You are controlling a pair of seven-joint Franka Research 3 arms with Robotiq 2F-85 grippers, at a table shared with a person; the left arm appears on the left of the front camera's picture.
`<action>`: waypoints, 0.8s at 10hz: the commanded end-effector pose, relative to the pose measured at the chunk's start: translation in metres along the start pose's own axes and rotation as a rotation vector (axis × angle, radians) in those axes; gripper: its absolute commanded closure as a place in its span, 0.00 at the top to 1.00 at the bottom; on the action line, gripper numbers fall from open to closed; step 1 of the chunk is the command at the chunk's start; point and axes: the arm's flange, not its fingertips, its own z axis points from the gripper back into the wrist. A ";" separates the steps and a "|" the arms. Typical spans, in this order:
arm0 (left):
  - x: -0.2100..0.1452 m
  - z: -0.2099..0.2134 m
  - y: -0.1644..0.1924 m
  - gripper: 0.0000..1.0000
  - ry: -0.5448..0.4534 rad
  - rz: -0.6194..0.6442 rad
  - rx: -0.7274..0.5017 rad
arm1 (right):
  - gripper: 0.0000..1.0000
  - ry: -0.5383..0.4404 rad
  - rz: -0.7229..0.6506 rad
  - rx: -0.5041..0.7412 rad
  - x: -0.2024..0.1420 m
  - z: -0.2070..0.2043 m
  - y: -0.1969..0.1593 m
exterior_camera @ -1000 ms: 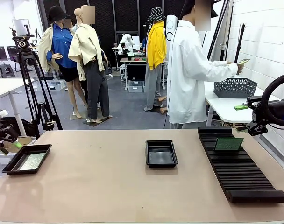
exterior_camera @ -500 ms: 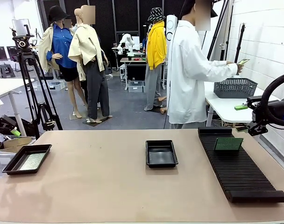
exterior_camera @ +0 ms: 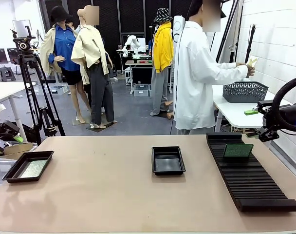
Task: Inspect and transfer BCBs to ESD trays.
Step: Pick up the ESD tray and place it on the left side of the table, then pick up the Blank PCB from the PCB Rack and place it in the right ESD tray.
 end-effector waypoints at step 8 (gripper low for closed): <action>0.000 0.003 0.004 1.00 0.007 -0.006 -0.007 | 1.00 -0.009 -0.017 -0.009 -0.001 -0.002 0.001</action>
